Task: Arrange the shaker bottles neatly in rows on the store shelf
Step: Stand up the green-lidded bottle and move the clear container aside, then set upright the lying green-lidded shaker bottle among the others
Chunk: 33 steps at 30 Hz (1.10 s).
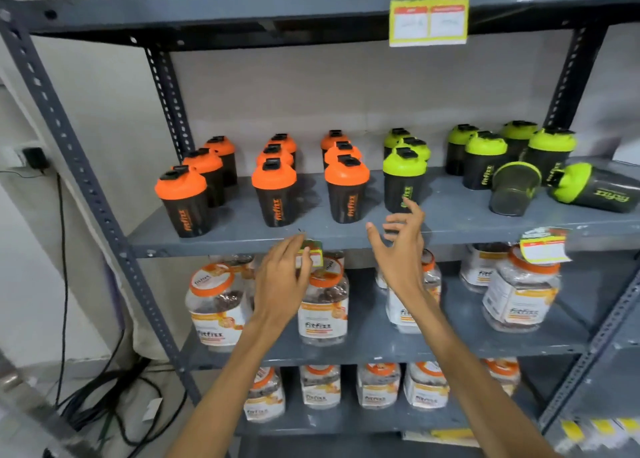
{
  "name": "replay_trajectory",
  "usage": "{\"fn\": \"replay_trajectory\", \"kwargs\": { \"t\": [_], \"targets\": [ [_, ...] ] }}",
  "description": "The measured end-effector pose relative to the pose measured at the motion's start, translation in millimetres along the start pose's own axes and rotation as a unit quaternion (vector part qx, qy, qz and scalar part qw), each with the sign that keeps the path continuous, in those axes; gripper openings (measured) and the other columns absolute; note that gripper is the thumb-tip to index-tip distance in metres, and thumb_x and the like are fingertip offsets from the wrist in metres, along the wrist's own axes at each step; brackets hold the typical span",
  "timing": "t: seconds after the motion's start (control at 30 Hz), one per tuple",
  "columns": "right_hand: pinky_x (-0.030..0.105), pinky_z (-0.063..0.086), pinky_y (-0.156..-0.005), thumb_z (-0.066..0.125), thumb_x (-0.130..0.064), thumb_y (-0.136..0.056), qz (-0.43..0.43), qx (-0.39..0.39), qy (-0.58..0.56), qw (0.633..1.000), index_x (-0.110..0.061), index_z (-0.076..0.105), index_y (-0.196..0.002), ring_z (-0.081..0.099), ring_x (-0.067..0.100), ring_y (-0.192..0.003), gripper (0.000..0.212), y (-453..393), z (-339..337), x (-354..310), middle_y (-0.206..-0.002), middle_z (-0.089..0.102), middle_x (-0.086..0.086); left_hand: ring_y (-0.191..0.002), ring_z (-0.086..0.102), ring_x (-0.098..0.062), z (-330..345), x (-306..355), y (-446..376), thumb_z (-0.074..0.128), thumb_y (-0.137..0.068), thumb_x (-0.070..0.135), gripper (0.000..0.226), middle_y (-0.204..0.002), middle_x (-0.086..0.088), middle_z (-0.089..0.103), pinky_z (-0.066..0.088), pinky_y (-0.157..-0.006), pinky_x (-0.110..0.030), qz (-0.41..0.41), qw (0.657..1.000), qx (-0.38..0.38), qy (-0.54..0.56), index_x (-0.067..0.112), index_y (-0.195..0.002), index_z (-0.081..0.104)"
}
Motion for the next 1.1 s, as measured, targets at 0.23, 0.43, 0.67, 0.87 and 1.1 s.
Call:
{"fn": "replay_trajectory", "kwargs": {
  "t": [0.23,0.43,0.67,0.87,1.1],
  "targets": [
    [0.021,0.052,-0.07,0.072,-0.029,-0.085,0.002,-0.007,0.052,0.999,-0.019,0.042,-0.13,0.065,0.02,-0.085,0.055,-37,-144,60,-0.096,0.064,0.006,-0.114,0.062,-0.019,94,145,-8,0.047,-0.099,0.033,0.034,-0.124,-0.002,0.069,0.047,-0.1,-0.032,0.086,0.995,-0.047,0.025,0.014,-0.119,0.067],
    [0.033,0.046,-0.083,0.072,-0.031,-0.085,0.076,0.004,0.113,0.991,-0.004,0.033,-0.136,0.065,0.029,-0.092,0.07,-105,-237,89,-0.09,0.062,0.006,-0.113,0.06,-0.025,164,240,-35,0.047,-0.097,0.037,0.036,-0.123,-0.004,0.067,0.045,-0.099,-0.036,0.081,0.993,-0.08,0.04,0.015,-0.122,0.062],
    [0.045,0.043,-0.104,0.065,-0.052,-0.086,0.207,-0.109,0.117,0.965,0.015,0.015,-0.143,0.048,0.041,-0.131,0.101,-184,-243,104,-0.134,0.051,0.027,-0.129,0.053,-0.028,206,264,-82,0.032,-0.095,0.041,0.05,-0.135,-0.012,0.061,0.041,-0.105,-0.043,0.046,0.986,-0.155,-0.052,0.013,-0.126,0.059],
    [0.049,0.051,-0.098,0.054,-0.065,-0.086,0.274,-0.158,0.129,0.94,0.017,0.011,-0.146,0.042,0.042,-0.135,0.11,-211,-225,114,-0.154,0.024,0.029,-0.113,0.058,-0.036,222,261,-109,0.033,-0.1,0.031,0.034,-0.121,-0.014,0.063,0.041,-0.094,-0.044,0.009,0.971,-0.229,-0.075,0.01,-0.11,0.059],
    [0.05,0.057,-0.089,0.066,-0.067,-0.054,0.297,-0.142,0.095,0.94,-0.002,0.054,-0.129,0.06,0.036,-0.113,0.1,-217,-212,140,-0.133,0.051,0.015,-0.112,0.058,-0.034,233,257,-120,0.034,-0.098,0.031,0.034,-0.121,-0.015,0.063,0.038,-0.099,-0.045,-0.022,0.969,-0.243,-0.044,0.011,-0.103,0.061]
  ]
}}
Point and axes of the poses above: each hand's wrist, its own y-axis away from the middle knuckle, its own z-axis out of the palm, x = y × z, the point moved 3 cm from there along -y, towards the middle knuckle
